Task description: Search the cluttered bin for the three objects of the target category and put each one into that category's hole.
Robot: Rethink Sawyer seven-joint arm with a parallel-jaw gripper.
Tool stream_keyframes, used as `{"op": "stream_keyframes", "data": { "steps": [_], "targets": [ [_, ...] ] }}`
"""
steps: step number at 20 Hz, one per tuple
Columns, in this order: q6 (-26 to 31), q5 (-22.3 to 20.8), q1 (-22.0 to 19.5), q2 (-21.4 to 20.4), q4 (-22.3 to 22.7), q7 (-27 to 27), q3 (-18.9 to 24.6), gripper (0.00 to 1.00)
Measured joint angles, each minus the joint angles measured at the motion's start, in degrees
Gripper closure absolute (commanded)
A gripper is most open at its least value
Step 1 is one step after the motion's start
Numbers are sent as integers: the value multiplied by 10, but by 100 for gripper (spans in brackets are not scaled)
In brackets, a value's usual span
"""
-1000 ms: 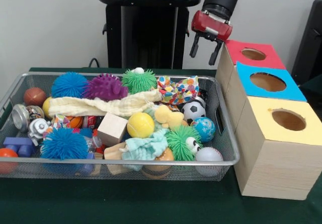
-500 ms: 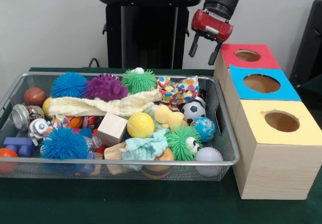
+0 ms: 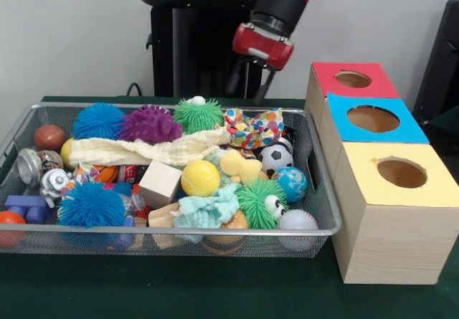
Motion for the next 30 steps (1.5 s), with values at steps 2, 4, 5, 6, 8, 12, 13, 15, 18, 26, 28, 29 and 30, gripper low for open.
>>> {"op": "stream_keyframes", "data": {
  "steps": [2,4,5,6,8,12,13,15,18,26,28,29,30],
  "targets": [
    [0,4,-64,-29,0,-48,7,0],
    [0,6,-112,-55,0,-100,13,0],
    [0,6,-128,-64,1,-123,16,0],
    [0,5,-139,-71,1,-140,18,0],
    [0,0,-168,-92,1,-198,25,0],
    [0,6,-201,-129,1,-313,41,0],
    [0,6,-204,-133,1,-327,43,0],
    [0,1,-208,-146,1,-359,49,0],
    [0,6,-213,-162,1,-385,56,0],
    [0,6,-231,-192,1,-388,68,0],
    [0,6,-235,-198,1,-388,69,0],
    [1,5,-236,-198,1,-388,69,0],
    [1,3,-238,-200,1,-388,69,0]
  ]
}}
